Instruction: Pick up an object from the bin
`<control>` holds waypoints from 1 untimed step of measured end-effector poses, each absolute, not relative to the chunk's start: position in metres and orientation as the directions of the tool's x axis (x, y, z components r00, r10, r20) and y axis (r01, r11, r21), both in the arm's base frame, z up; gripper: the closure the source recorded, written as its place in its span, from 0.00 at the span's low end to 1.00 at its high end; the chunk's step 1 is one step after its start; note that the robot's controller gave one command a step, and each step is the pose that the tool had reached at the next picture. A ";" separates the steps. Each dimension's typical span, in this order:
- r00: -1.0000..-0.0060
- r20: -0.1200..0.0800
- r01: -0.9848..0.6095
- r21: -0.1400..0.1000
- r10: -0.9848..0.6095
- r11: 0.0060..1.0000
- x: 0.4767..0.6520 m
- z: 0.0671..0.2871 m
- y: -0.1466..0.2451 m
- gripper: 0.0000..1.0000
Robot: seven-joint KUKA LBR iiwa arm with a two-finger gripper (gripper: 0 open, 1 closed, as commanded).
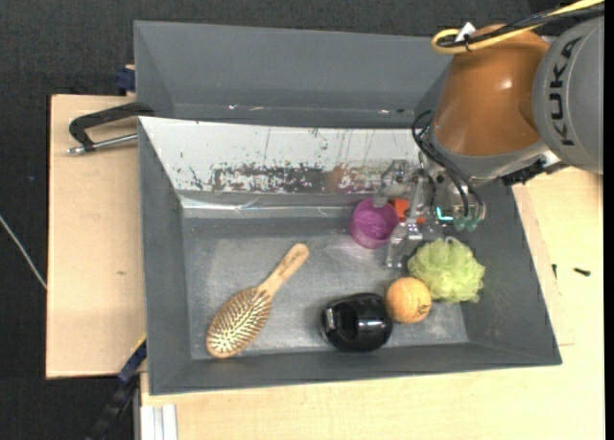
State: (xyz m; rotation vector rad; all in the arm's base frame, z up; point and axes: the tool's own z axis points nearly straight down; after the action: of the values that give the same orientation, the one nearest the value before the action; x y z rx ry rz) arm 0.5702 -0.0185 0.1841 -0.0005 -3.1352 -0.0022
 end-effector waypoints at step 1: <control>-1.000 -0.002 0.000 0.001 0.000 1.000 0.572 0.188 -0.019 0.00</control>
Offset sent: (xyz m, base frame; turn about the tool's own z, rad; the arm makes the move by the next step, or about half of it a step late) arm -0.0334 -0.0974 -0.1141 0.0313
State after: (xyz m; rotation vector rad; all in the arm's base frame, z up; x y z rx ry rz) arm 0.5720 -0.0186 0.1882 0.0005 -3.1433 -0.0012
